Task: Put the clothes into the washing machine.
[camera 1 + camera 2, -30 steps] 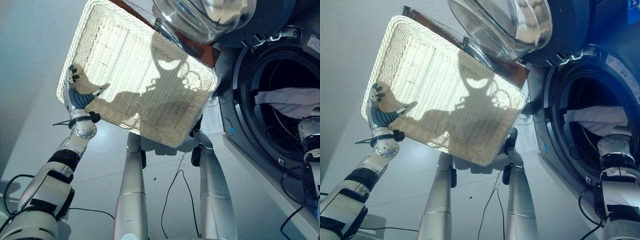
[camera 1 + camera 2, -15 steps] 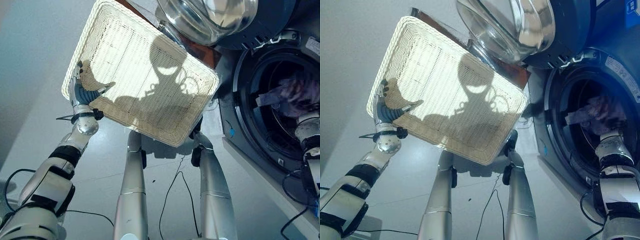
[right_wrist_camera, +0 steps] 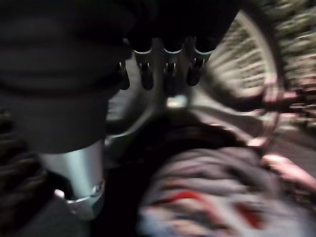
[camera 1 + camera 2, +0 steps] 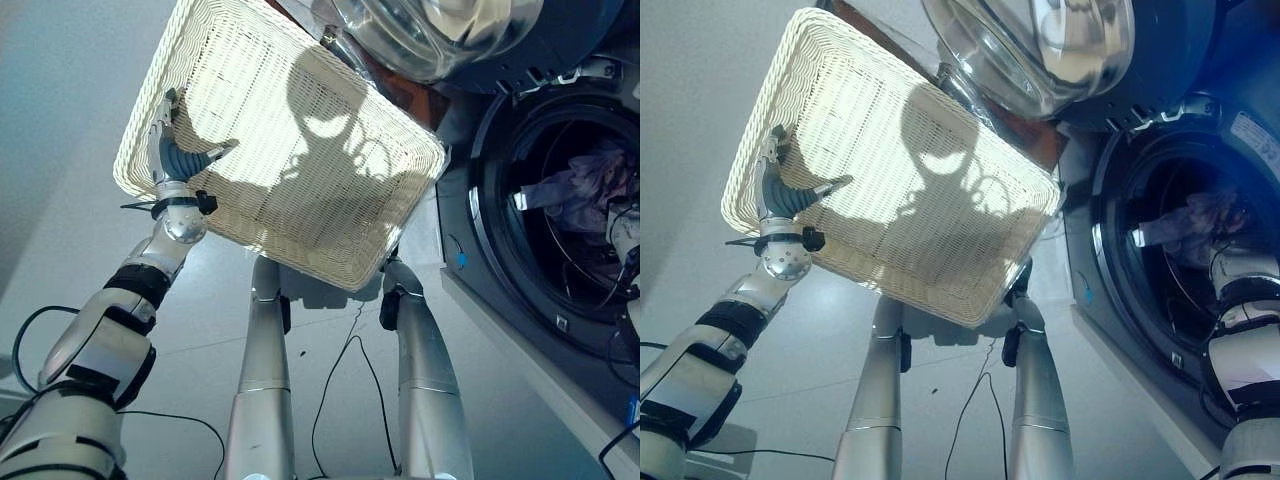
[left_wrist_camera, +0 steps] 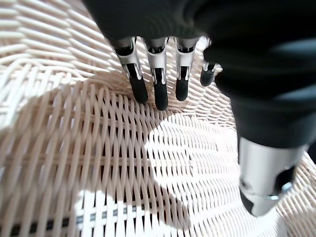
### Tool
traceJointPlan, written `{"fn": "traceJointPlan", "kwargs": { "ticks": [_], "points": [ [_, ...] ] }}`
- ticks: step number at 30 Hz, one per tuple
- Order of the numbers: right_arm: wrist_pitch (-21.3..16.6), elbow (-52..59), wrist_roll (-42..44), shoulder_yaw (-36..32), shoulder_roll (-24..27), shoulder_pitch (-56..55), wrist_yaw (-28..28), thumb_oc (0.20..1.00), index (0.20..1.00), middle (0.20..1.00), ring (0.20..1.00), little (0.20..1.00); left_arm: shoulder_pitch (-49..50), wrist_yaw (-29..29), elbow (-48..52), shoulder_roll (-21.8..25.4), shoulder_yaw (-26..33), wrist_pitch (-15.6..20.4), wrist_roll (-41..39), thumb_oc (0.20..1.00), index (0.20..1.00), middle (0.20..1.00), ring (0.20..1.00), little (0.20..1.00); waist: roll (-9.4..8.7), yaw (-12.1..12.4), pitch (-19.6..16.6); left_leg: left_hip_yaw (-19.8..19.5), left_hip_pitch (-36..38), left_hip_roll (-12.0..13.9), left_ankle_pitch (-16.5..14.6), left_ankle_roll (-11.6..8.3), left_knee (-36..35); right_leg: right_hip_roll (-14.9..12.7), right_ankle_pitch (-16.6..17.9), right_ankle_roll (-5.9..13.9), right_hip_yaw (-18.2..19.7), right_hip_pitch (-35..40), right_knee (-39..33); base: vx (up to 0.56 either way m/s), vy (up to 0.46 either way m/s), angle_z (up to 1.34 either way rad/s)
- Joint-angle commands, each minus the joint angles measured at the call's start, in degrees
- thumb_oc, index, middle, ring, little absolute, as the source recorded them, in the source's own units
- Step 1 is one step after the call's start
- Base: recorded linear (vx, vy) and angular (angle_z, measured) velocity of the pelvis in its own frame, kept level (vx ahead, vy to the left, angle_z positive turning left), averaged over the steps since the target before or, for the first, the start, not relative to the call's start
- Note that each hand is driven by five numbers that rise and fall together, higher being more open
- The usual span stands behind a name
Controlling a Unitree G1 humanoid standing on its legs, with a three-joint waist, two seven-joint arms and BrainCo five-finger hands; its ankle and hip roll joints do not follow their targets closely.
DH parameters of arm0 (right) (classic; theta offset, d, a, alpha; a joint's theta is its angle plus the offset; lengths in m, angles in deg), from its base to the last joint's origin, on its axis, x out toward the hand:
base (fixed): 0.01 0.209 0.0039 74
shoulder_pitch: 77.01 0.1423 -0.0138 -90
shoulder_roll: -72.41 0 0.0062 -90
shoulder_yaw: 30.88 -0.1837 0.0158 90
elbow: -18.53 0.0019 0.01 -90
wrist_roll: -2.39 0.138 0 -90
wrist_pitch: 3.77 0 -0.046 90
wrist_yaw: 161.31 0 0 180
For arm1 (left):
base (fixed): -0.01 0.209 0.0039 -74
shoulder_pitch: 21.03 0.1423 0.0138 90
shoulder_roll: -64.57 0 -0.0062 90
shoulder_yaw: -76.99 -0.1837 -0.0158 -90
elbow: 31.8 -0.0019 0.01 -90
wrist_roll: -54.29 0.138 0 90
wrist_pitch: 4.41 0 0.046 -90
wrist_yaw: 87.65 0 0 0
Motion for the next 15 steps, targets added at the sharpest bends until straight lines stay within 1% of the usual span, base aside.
{"fn": "traceJointPlan", "kwargs": {
  "ticks": [1, 5, 6, 7, 8, 11, 12, 14, 15],
  "points": [
    [-0.9, 3.1, -9.2, 5.1, 4.9, 1.1, 3.9, 1.0, 1.0, 1.0, 1.0, 1.0, -1.1, 0.6, -1.1, -0.6, 2.4, -0.1, -0.6, 1.0, 1.0, 1.0, 1.0, 1.0, -3.76, 0.7, -0.9, 5.3, 1.1, -5.4, -7.2, 5.61, 6.0, 4.5, 8.9, 2.53, -3.6, 3.5, -9.7, -0.02, 0.035, 0.01],
    [-1.9, 8.1, -14.7, 6.1, 2.6, -1.3, 4.5, 1.0, 1.0, 1.0, 1.0, 1.0, -1.0, -0.5, -1.3, -1.6, 2.2, 0.7, 0.5, 1.0, 1.0, 1.0, 1.0, 1.0, -3.35, 0.3, -0.9, 5.7, 1.0, -5.5, -7.2, 5.54, 5.6, 4.6, 8.7, 2.65, -3.3, 3.0, -9.7, -0.01, 0.037, 0.0],
    [-2.4, 9.6, -16.3, 6.0, 1.1, -3.1, 4.8, 1.0, 1.0, 1.0, 1.0, 1.0, -0.6, -0.2, -1.2, -2.5, 2.1, 0.9, 0.9, 1.0, 1.0, 1.0, 1.0, 1.0, -3.06, 0.2, -0.9, 5.8, 0.9, -5.6, -7.2, 5.58, 5.5, 4.5, 8.6, 2.68, -3.1, 2.6, -9.6, 0.0, 0.0, 0.0],
    [-2.5, 9.7, -16.6, 5.9, 0.9, -3.5, 4.8, 1.0, 1.0, 1.0, 1.0, 1.0, -0.6, -0.1, -1.2, -2.7, 2.0, 1.0, 1.0, 1.0, 1.0, 1.0, 1.0, 1.0, -3.03, 0.2, -0.9, 5.9, 0.9, -5.7, -7.2, 5.59, 5.5, 4.5, 8.6, 2.67, -3.1, 2.6, -9.5, -0.01, 0.04, -0.01],
    [-3.7, 10.6, -17.5, 5.7, -0.6, -5.5, 5.3, 1.0, 1.0, 1.0, 1.0, 1.0, -0.6, -0.1, -1.8, -3.5, 2.1, 1.2, 1.2, 1.0, 1.0, 1.0, 1.0, 1.0, -2.81, 0.0, -0.9, 6.1, 1.1, -5.8, -7.2, 5.69, 5.3, 4.5, 8.6, 2.62, -3.0, 2.6, -9.6, 0.0, 0.0, 0.0],
    [-4.6, 11.3, -17.9, 5.6, -1.6, -7.0, 5.3, 1.0, 1.0, 1.0, 1.0, 1.0, -0.5, -0.1, -2.1, -4.0, 2.1, 1.4, 1.4, 1.0, 1.0, 1.0, 1.0, 1.0, -2.69, -0.3, -0.9, 6.3, 1.3, -5.8, -7.2, 5.7, 5.2, 4.4, 8.7, 2.6, -2.8, 2.5, -9.8, -0.01, 0.019, 0.01],
    [-5.4, 13.0, -18.9, 4.8, -3.5, -9.9, 5.2, 1.0, 1.0, 1.0, 1.0, 1.0, 0.1, 0.0, -2.5, -4.9, 2.4, 1.5, 1.7, 1.0, 1.0, 1.0, 1.0, 1.0, -2.51, -0.7, -0.9, 6.7, 2.0, -5.8, -7.2, 5.68, 5.0, 4.4, 8.8, 2.58, -2.4, 2.9, -9.9, -0.02, 0.046, 0.01],
    [-5.3, 14.6, -19.7, 4.3, -4.4, -11.7, 5.0, 1.0, 1.0, 1.0, 1.0, 1.0, 0.7, 0.1, -2.4, -5.3, 2.7, 1.5, 1.8, 1.0, 1.0, 1.0, 1.0, 1.0, -2.41, -0.9, -0.9, 7.0, 2.5, -5.8, -7.2, 5.73, 4.9, 4.4, 8.8, 2.57, -2.2, 3.2, -9.9, -0.03, 0.076, -0.02],
    [-5.4, 16.0, -21.0, 3.7, -6.1, -13.8, 5.1, 1.0, 1.0, 1.0, 1.0, 1.0, 1.4, 0.3, -2.4, -6.3, 3.1, 1.5, 2.3, 1.0, 1.0, 1.0, 1.0, 1.0, -2.25, -1.1, -0.9, 7.5, 3.3, -5.9, -7.3, 5.81, 4.9, 4.5, 8.8, 2.5, -1.9, 3.9, -10.0, -0.03, 0.082, -0.06]
  ]
}}
